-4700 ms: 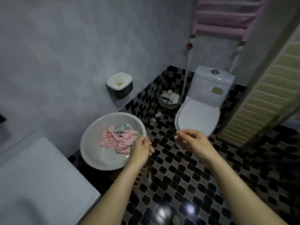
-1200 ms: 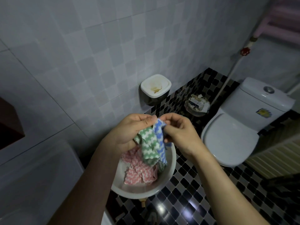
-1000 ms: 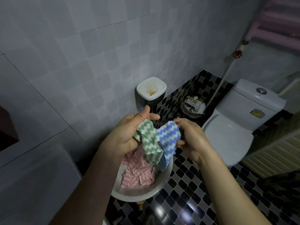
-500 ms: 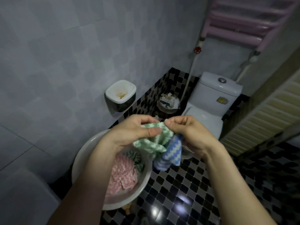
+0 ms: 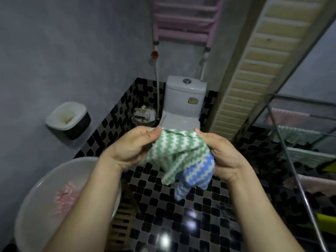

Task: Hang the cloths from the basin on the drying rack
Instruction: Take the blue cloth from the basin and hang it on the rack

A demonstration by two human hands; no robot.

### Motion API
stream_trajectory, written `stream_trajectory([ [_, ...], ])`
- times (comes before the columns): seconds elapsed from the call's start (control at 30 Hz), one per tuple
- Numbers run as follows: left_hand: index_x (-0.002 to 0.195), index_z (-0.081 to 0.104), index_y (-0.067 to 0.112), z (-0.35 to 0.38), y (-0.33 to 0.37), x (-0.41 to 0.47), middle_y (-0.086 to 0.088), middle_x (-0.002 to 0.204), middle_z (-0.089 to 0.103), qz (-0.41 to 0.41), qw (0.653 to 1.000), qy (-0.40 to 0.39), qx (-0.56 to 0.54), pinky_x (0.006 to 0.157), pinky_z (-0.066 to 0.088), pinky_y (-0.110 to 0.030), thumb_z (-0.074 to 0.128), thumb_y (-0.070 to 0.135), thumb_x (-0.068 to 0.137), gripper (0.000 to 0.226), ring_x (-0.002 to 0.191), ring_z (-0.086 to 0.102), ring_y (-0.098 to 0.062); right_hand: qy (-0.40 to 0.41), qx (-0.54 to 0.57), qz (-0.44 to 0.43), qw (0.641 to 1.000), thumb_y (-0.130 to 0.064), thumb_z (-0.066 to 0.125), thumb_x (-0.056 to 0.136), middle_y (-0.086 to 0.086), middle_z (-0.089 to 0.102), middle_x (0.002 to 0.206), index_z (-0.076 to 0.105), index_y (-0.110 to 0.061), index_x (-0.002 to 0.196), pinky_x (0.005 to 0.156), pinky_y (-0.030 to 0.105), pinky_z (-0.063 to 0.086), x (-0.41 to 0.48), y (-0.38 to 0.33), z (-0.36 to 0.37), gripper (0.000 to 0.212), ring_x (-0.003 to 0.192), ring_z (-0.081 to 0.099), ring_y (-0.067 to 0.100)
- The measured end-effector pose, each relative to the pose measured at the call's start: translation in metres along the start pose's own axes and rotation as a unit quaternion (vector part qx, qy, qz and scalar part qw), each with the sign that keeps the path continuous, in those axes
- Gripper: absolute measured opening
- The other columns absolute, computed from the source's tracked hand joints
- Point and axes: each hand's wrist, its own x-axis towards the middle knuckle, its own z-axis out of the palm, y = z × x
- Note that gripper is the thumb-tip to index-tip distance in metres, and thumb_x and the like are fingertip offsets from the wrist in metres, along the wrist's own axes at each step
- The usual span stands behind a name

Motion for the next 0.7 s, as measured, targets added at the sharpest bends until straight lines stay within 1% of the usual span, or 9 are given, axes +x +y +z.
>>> stream_trajectory([
  [0.07,0.088,0.074,-0.001,0.036,-0.008,0.015,-0.021,0.094,0.072,-0.019,0.992,0.026,-0.12,0.076,0.056,-0.032,0.055,0.04,0.091,0.046,0.086,0.07,-0.026,0.035,-0.004,-0.015,0.999,-0.042,0.07,0.082,0.04,0.052,0.12,0.054,0.015,0.12,0.098,0.056,0.04,-0.018,-0.003,-0.015,0.071,0.106,0.051,0.058],
  [0.13,0.09,0.074,0.002,0.077,-0.014,0.033,-0.018,0.096,0.073,-0.04,0.991,0.029,-0.123,0.079,0.057,-0.03,0.055,0.043,0.085,0.046,0.087,0.07,-0.025,0.061,-0.024,-0.033,0.997,-0.049,0.058,0.085,0.025,0.067,0.114,0.067,0.003,0.112,0.098,0.05,0.048,-0.041,-0.007,-0.039,0.059,0.108,0.065,0.039],
  [0.23,0.089,0.075,0.004,0.143,-0.014,0.057,-0.018,0.095,0.073,-0.048,0.997,0.014,-0.053,0.082,0.055,-0.033,0.057,0.048,0.082,0.048,0.088,0.07,-0.026,0.067,-0.11,-0.067,0.989,-0.054,0.058,0.078,0.013,0.075,0.098,0.075,-0.008,0.092,0.086,0.036,0.054,-0.086,-0.015,-0.084,0.051,0.091,0.072,0.025],
  [0.3,0.087,0.072,0.0,0.172,-0.01,0.07,-0.013,0.081,0.075,-0.027,1.0,0.011,0.011,0.067,0.055,-0.026,0.053,0.044,0.089,0.048,0.073,0.071,-0.02,0.09,-0.197,-0.097,0.972,-0.04,0.064,0.083,0.01,0.073,0.084,0.07,-0.009,0.077,0.073,0.03,0.051,-0.11,-0.019,-0.11,0.033,0.075,0.068,0.02],
  [0.37,0.087,0.067,-0.007,0.197,-0.004,0.079,-0.008,0.072,0.073,0.018,0.997,0.0,0.076,0.059,0.052,-0.023,0.047,0.036,0.097,0.049,0.062,0.067,-0.015,0.137,-0.257,-0.112,0.95,-0.034,0.064,0.09,0.011,0.061,0.071,0.062,-0.004,0.071,0.065,0.029,0.042,-0.128,-0.023,-0.141,0.035,0.064,0.055,0.019],
  [0.47,0.079,0.066,0.002,0.227,0.006,0.093,-0.005,0.07,0.068,0.076,0.986,-0.024,0.149,0.065,0.049,-0.028,0.046,0.032,0.099,0.04,0.065,0.063,-0.016,0.216,-0.407,-0.132,0.878,-0.036,0.053,0.097,0.005,0.034,0.059,0.042,-0.004,0.065,0.057,0.029,0.028,-0.153,-0.034,-0.176,0.047,0.053,0.034,0.013],
  [0.57,0.072,0.057,0.014,0.257,0.014,0.118,0.004,0.063,0.051,0.127,0.951,-0.071,0.273,0.062,0.039,-0.029,0.049,0.031,0.1,0.034,0.06,0.048,-0.01,0.279,-0.532,-0.111,0.792,-0.039,0.048,0.099,0.01,0.041,0.057,0.043,-0.01,0.063,0.055,0.032,0.033,-0.172,-0.049,-0.211,0.046,0.05,0.037,0.016],
  [0.63,0.07,0.057,0.017,0.267,0.016,0.135,0.01,0.061,0.049,0.147,0.93,-0.087,0.326,0.06,0.036,-0.027,0.052,0.032,0.098,0.032,0.058,0.045,-0.006,0.294,-0.516,-0.112,0.797,-0.038,0.049,0.099,0.015,0.055,0.058,0.053,-0.008,0.063,0.052,0.028,0.039,-0.179,-0.058,-0.228,0.046,0.047,0.046,0.016],
  [0.7,0.063,0.053,0.018,0.277,0.019,0.159,0.012,0.054,0.043,0.15,0.929,-0.099,0.324,0.053,0.031,-0.024,0.056,0.033,0.096,0.036,0.051,0.039,-0.005,0.314,-0.42,-0.132,0.841,-0.032,0.053,0.097,0.012,0.061,0.06,0.063,-0.002,0.071,0.048,0.017,0.04,-0.184,-0.07,-0.246,0.041,0.041,0.047,0.007],
])
